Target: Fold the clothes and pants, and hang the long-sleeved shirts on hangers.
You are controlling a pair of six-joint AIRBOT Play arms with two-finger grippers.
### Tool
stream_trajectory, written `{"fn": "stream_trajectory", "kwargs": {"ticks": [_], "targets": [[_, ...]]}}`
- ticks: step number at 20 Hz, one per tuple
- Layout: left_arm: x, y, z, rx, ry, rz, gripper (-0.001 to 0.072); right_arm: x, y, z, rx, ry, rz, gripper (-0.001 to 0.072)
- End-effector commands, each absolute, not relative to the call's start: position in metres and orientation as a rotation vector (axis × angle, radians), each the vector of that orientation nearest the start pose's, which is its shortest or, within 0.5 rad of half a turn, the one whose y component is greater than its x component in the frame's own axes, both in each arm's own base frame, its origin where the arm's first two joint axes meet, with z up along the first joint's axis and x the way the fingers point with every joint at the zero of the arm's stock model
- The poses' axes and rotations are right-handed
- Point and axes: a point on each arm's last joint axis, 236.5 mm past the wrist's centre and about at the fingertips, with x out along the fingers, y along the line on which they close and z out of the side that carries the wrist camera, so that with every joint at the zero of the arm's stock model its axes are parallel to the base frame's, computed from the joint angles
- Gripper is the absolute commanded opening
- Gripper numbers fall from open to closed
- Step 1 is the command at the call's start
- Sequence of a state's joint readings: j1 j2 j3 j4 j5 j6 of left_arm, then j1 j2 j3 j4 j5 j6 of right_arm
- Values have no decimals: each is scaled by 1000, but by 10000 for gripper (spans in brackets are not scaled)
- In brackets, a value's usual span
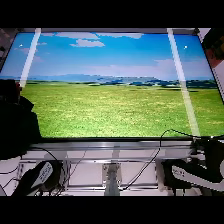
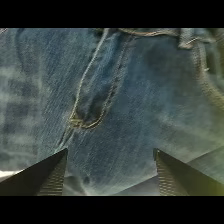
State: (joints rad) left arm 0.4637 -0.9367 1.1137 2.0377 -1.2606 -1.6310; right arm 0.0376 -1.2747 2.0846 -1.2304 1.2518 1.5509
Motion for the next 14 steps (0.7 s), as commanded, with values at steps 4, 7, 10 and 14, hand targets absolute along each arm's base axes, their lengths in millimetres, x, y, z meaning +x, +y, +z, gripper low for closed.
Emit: {"fn": "stream_trajectory", "kwargs": {"ticks": [4,7,10,14], "targets": [[223,235,101,41,1301,797,612,426,91,387,149,439,337,34],[218,243,101,33,1302,823,633,426,91,387,149,438,336,34],[207,250,93,-53,1311,848,636,426,91,387,149,438,336,34],[218,239,72,-163,1329,783,635,426,91,387,149,438,336,34]]}}
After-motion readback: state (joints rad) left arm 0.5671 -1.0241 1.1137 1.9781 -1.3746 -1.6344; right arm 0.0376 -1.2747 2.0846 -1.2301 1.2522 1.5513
